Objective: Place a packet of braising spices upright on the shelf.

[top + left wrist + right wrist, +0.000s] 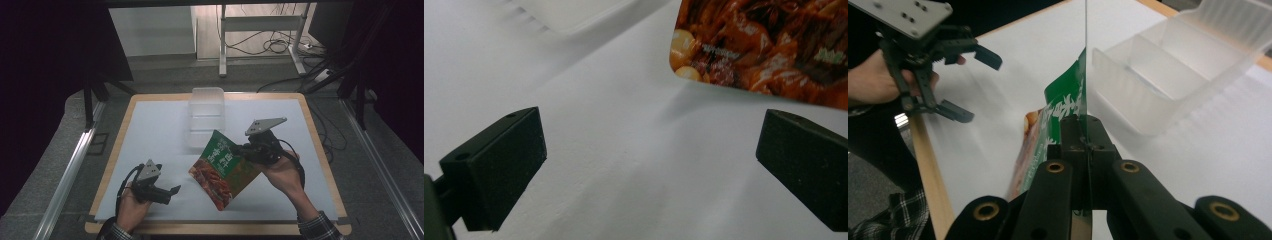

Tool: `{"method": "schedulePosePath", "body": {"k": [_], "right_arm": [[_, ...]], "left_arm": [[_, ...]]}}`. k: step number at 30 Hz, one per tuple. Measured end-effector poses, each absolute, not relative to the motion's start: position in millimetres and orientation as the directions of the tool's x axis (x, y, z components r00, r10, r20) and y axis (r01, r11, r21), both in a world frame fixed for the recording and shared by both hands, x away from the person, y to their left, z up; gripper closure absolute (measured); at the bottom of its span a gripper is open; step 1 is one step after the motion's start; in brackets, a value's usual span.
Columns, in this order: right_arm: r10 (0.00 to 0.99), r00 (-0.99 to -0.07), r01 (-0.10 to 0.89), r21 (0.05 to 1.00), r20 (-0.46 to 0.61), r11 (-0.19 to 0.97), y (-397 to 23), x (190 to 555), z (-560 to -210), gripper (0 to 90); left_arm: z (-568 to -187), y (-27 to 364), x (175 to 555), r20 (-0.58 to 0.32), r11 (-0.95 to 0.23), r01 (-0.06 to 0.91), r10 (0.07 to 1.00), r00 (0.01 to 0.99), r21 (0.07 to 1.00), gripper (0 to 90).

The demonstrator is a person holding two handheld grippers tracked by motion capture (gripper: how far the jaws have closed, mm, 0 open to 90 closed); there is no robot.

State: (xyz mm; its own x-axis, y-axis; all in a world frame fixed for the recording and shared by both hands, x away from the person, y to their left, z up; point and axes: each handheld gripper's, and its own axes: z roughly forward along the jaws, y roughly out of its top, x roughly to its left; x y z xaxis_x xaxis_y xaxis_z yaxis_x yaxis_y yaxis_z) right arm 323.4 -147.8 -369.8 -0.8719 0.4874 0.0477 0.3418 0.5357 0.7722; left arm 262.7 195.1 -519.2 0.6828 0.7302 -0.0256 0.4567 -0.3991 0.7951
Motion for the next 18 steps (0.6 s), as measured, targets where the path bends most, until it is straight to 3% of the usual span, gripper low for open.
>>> {"method": "schedulePosePath", "body": {"k": [11, 18], "right_arm": [[0.476, -0.879, 0.282, 0.782, -0.022, 0.556, -145, 316, -336, 89.2], [0.505, -0.863, 0.296, 0.784, -0.026, 0.546, -155, 327, -329, 89.2]], "left_arm": [[-520, 194, 263, -0.019, -0.413, 0.458, 0.726, 0.688, 0.787, 0.0], [-520, 194, 263, -0.018, -0.410, 0.456, 0.728, 0.685, 0.790, 0.0]]}}
